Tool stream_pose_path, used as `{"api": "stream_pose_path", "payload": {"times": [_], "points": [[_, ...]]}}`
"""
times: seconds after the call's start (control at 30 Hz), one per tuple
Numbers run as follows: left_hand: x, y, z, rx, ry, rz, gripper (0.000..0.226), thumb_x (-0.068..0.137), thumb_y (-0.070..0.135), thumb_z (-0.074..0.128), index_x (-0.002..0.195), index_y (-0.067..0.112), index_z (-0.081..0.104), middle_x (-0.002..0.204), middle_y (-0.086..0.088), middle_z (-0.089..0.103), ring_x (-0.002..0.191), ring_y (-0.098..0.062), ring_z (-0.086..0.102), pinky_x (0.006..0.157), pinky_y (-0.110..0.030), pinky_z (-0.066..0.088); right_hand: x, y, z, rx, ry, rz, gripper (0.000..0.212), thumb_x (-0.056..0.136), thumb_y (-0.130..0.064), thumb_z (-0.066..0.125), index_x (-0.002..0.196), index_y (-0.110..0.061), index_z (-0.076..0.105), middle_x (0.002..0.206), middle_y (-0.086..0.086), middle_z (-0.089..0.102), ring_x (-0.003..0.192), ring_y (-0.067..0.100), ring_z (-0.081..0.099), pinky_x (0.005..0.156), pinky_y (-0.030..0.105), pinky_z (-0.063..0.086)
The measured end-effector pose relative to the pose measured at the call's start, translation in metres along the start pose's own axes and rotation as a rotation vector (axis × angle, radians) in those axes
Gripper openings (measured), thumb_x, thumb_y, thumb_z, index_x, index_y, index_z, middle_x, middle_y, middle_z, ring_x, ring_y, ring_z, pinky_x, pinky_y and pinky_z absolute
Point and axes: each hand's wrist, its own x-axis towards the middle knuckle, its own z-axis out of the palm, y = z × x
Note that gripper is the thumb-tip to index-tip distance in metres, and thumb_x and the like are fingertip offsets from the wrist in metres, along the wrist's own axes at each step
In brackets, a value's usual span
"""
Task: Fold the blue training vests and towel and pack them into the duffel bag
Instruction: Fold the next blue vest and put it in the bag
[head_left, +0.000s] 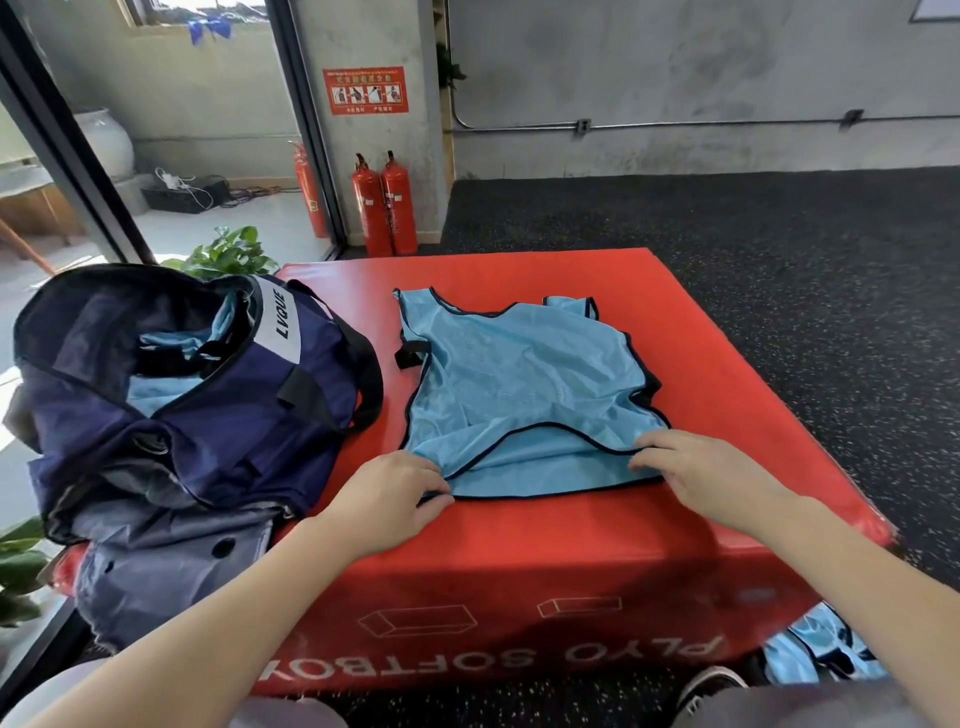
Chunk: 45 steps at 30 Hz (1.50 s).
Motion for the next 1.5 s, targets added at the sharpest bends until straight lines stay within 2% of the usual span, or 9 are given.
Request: {"api": "stream_pose_path", "payload": {"times": [0.1,0.17,0.37,0.57,0.67,0.77,0.97,1.17,1.5], "points": [[0.0,0.001,0.002,0.019,0.014,-0.017,0.034,0.091,0.045,0.046,0.089,0.028,0.075,0.087,0.015,0.07,0.085,-0.009,0.064,0.072,-0.032,0.054,-0.001,-0.005,-0.004,0.06,-0.058,0.037,0.028,0.093,-0.029,0.066,0.121,-0.028,0.07,0.117,-0.013,0.065,0.104,0.011,0.065,0.085,0.029,0.055],[0.001,0.002,0.003,0.008,0.036,-0.038,0.022,0.092,0.037,0.055,0.087,0.026,0.073,0.084,0.013,0.068,0.081,-0.012,0.065,0.069,-0.031,0.052,-0.001,-0.008,-0.006,0.06,-0.147,0.068,0.04,0.094,-0.053,0.056,0.125,-0.032,0.067,0.118,-0.017,0.061,0.109,0.006,0.06,0.091,0.023,0.049],[0.004,-0.002,0.006,-0.126,0.089,-0.157,0.013,0.085,0.014,0.066,0.095,0.019,0.073,0.085,0.014,0.063,0.077,-0.002,0.057,0.075,-0.024,0.048,0.001,-0.012,0.0,0.003,-0.127,0.076,0.061,0.088,-0.078,0.041,0.116,-0.033,0.071,0.112,-0.015,0.062,0.104,0.009,0.06,0.088,0.025,0.051],[0.005,-0.004,-0.002,-0.181,0.215,-0.152,0.022,0.081,-0.004,0.067,0.09,0.016,0.07,0.088,0.017,0.054,0.084,0.006,0.052,0.079,-0.003,0.036,0.005,-0.015,0.006,-0.039,0.047,0.035,0.037,0.095,-0.052,0.047,0.091,-0.026,0.073,0.088,-0.009,0.064,0.079,0.017,0.066,0.065,0.036,0.056],[0.008,-0.011,-0.006,-0.106,0.246,-0.137,0.023,0.084,-0.007,0.067,0.094,0.012,0.074,0.097,0.008,0.059,0.092,-0.008,0.058,0.087,-0.016,0.042,0.01,-0.01,0.001,-0.032,0.149,0.034,0.008,0.088,-0.029,0.072,0.088,-0.022,0.074,0.087,-0.005,0.066,0.077,0.021,0.067,0.061,0.036,0.056],[0.011,-0.019,-0.01,-0.035,0.318,-0.136,0.022,0.081,-0.01,0.071,0.095,0.006,0.077,0.099,-0.004,0.064,0.092,-0.02,0.063,0.087,-0.019,0.044,0.013,-0.007,-0.009,0.005,0.234,0.113,0.013,0.08,-0.015,0.083,0.09,-0.018,0.076,0.094,-0.003,0.067,0.082,0.02,0.069,0.065,0.032,0.058],[0.01,-0.017,-0.036,0.042,0.31,-0.24,0.024,0.083,0.006,0.064,0.095,0.019,0.079,0.087,0.0,0.073,0.081,-0.033,0.065,0.075,-0.05,0.054,0.019,-0.002,-0.045,0.152,0.373,0.23,0.012,0.086,-0.012,0.078,0.098,-0.012,0.076,0.104,-0.003,0.066,0.092,0.016,0.067,0.083,0.036,0.056],[0.035,0.009,-0.123,-0.209,0.404,-0.383,0.017,0.09,0.013,0.07,0.1,0.022,0.079,0.097,0.007,0.071,0.094,-0.014,0.063,0.087,-0.029,0.045,0.038,0.001,-0.122,0.209,0.455,0.309,0.003,0.086,-0.008,0.076,0.087,-0.007,0.074,0.093,0.0,0.063,0.088,0.022,0.064,0.084,0.027,0.045],[0.082,0.081,-0.379,-0.301,0.736,-0.287,0.013,0.093,0.022,0.066,0.091,0.016,0.078,0.086,-0.003,0.073,0.088,-0.024,0.066,0.076,-0.032,0.05,0.075,-0.031,-0.371,0.296,0.658,0.421,0.014,0.096,-0.027,0.067,0.095,-0.014,0.073,0.095,0.0,0.064,0.09,0.018,0.057,0.079,0.031,0.038]]}}
